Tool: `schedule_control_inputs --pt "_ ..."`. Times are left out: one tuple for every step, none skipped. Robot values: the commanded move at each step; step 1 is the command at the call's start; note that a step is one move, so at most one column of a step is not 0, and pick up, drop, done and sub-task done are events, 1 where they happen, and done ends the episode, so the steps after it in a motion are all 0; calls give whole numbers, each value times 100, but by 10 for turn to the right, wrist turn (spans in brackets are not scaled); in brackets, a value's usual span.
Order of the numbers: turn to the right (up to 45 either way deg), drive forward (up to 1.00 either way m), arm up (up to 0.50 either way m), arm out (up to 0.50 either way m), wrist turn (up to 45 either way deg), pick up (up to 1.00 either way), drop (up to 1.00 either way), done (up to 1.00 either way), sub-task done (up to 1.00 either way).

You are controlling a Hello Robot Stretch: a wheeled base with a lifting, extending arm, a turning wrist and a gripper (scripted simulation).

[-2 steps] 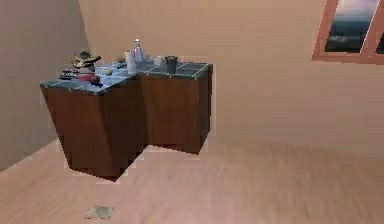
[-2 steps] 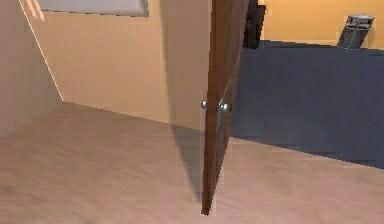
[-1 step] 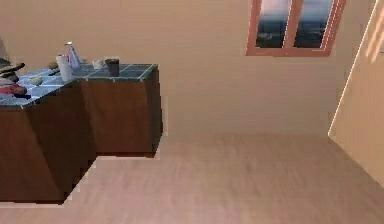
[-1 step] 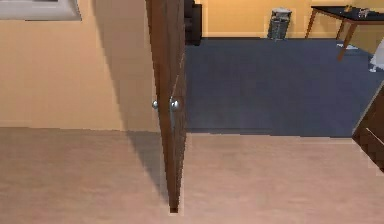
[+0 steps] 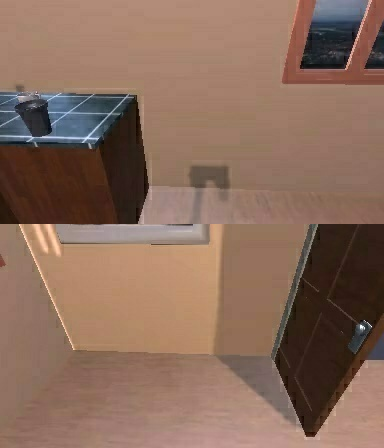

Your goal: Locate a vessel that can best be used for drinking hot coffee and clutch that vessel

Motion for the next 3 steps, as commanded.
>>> schedule_control_inputs --pt "30 0 0 0 0 0 0 0 0" --pt "0 45 0 0 0 0 0 0 0" --pt "-450 0 0 0 0 0 0 0 0"
